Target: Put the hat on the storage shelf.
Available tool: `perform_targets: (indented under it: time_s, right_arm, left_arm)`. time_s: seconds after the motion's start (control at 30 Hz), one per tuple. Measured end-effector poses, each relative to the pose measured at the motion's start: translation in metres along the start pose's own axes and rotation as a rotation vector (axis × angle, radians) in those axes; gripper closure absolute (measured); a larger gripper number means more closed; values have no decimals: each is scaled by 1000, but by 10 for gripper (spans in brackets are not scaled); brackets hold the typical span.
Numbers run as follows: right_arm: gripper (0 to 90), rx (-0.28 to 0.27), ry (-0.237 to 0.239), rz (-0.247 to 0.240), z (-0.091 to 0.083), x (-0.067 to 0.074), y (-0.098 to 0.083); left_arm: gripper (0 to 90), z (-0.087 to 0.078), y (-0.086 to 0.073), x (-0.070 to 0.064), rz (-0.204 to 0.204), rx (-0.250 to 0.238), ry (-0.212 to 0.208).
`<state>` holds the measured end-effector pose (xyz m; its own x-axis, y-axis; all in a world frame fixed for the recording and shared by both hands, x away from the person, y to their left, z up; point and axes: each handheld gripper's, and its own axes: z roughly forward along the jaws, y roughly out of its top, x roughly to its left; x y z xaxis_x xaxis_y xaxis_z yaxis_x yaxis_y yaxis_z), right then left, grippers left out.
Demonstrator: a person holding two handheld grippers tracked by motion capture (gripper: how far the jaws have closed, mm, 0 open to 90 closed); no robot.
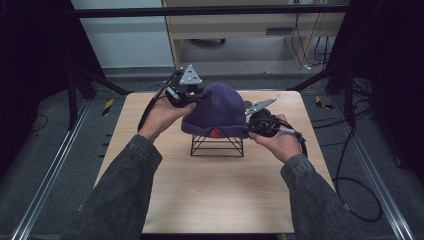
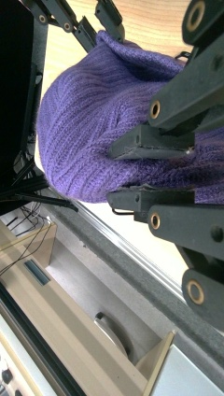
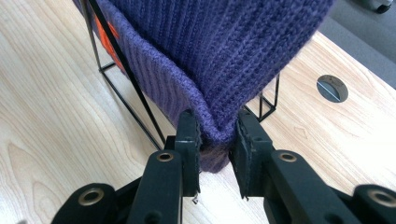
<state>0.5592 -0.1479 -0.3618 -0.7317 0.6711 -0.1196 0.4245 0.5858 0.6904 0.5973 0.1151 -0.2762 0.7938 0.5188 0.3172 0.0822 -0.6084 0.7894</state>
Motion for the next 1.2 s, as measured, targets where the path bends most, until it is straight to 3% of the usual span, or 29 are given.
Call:
perform_targets:
  time_s: [0.17, 0.6, 0.8, 1.03, 1.2]
  right_arm:
    - [735, -5, -2, 10, 2, 1, -4]
    - [734, -24, -15, 42, 5, 4, -17]
    - [732, -4, -20, 29, 9, 4, -19]
    - [724, 22, -11, 40, 22, 4, -22]
    - [723, 32, -1, 59, 30, 6, -29]
  left_arm:
    - [764, 2, -6, -1, -15, 6, -4]
    - [764, 4, -8, -12, -1, 7, 8]
    - [761, 8, -16, -13, -7, 19, 2]
    - [760, 14, -24, -12, -21, 18, -12]
    - [760, 15, -28, -17, -9, 33, -22]
